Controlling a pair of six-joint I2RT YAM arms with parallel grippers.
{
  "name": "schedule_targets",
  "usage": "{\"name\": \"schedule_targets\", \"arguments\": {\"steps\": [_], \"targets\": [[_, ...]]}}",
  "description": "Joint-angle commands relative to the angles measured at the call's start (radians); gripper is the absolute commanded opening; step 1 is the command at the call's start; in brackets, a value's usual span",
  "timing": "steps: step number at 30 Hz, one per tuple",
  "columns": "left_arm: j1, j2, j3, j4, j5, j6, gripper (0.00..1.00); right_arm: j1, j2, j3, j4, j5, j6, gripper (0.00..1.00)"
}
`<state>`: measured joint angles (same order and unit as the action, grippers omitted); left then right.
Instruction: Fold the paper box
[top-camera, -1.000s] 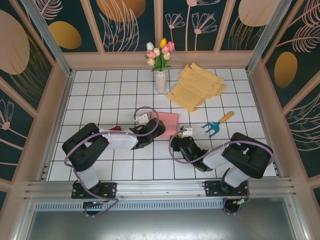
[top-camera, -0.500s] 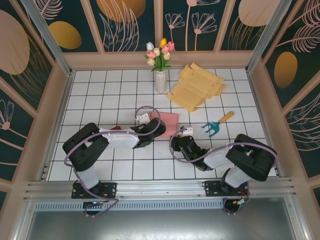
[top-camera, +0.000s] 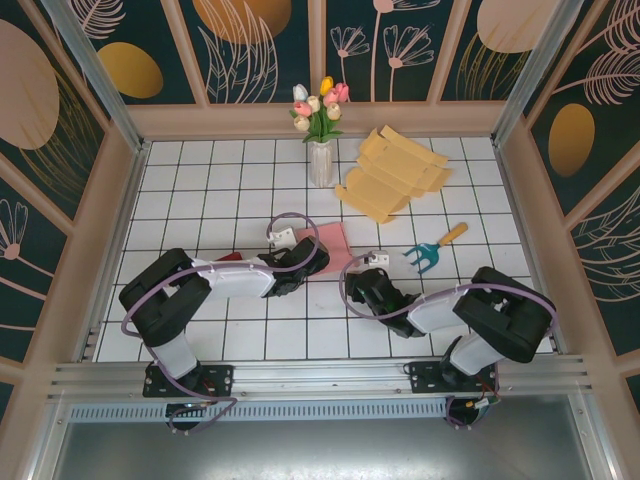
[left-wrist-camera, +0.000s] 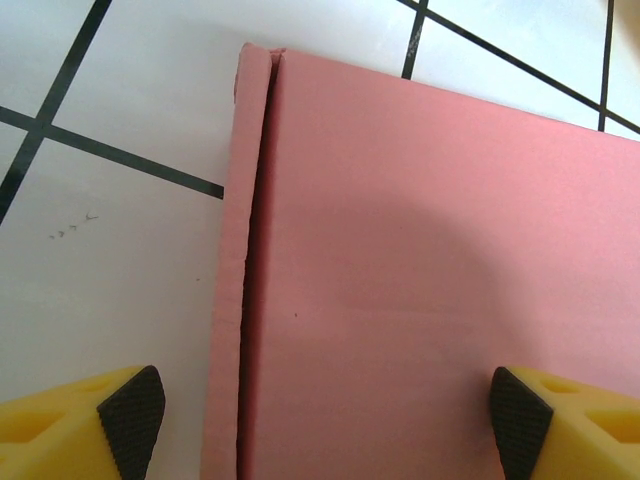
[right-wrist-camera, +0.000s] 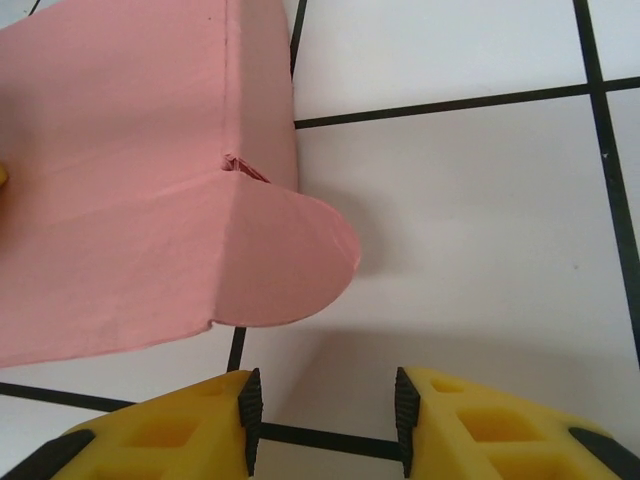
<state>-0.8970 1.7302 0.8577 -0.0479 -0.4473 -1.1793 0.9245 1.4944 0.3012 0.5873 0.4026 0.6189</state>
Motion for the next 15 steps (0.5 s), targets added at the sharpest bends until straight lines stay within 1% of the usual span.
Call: {"name": "schedule_targets", "arguments": {"steps": [1,11,15], "targets": [[0.009,0.058,-0.048,-0.250,-0.012,0.040,0.85,-0.007,-0.046,0.003,-0.043,-0.018,0.007,0.43],[0.008,0.080,-0.039,-0.241,-0.006,0.039,0.82,-0.009,-0.204,-0.005,-0.134,-0.010,-0.018,0.43],[0.008,0.084,-0.038,-0.225,0.017,0.035,0.81,-0.021,-0.229,0.009,-0.173,-0.010,-0.032,0.44]]}}
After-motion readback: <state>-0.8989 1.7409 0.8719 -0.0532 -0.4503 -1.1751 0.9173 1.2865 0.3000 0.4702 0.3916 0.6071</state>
